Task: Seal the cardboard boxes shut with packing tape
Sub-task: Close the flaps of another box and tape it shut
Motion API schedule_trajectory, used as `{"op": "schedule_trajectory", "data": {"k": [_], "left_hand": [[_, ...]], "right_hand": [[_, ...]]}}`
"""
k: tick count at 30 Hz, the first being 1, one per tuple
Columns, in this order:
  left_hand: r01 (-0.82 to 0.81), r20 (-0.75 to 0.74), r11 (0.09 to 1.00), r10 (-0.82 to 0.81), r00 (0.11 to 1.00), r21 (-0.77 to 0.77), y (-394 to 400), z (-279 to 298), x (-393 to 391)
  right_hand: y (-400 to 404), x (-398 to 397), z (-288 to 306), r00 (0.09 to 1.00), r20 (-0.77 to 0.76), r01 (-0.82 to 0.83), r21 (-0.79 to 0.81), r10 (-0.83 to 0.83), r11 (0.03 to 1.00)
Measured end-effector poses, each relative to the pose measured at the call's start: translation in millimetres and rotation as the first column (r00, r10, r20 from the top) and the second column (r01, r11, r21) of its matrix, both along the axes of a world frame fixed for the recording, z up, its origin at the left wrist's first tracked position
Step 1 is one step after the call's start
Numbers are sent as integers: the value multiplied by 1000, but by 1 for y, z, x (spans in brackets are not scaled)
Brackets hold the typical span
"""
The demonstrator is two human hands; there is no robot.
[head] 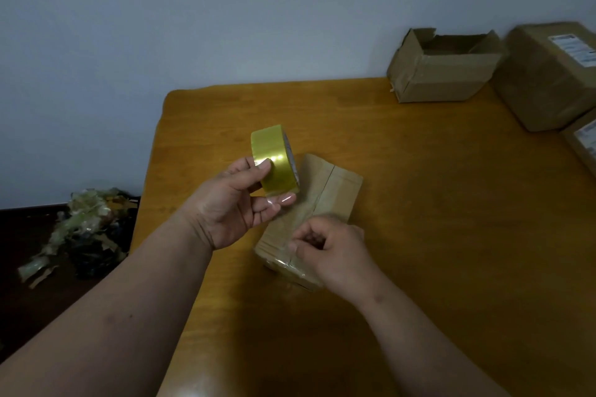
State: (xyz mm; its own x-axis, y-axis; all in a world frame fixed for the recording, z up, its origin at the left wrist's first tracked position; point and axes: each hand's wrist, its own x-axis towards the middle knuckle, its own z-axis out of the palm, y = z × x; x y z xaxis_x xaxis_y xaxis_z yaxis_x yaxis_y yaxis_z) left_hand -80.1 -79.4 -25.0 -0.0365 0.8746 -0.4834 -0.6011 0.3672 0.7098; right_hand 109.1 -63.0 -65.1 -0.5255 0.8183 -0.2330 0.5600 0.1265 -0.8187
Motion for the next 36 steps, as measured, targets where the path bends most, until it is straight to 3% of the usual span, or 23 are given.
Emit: {"op": "schedule_trajectory", "data": {"k": [3,8,15,23,30,33,36], "left_hand": [[-19,29,1000,19,999,18,-1,0,-5],[-76,56,997,76,996,-6,-6,-2,-12],[-262,-95,959,252,963,-111,-23,-18,-33],[-433,-236,839,371,898,-329,-75,-82,-47],[-446,-408,801,281,869,-399,-124,-125,-32],[-452,-660,780,68,748,-432,-137,-134,-28],[-419,-730,783,-65,680,-460,-142,-146,-29]], "right_hand": [[3,2,-2,1000,-21,7,-93,-9,996],[8,2,-2,999,21,46,-90,-45,995],[13,1,1,998,62,-15,-99,21,995],[15,4,-1,994,107,4,-94,6,996],[17,2,2,991,135,-6,-88,18,996],[15,-2,2,990,144,21,-88,-8,996],[14,-5,3,987,158,13,-75,-1,997]]}}
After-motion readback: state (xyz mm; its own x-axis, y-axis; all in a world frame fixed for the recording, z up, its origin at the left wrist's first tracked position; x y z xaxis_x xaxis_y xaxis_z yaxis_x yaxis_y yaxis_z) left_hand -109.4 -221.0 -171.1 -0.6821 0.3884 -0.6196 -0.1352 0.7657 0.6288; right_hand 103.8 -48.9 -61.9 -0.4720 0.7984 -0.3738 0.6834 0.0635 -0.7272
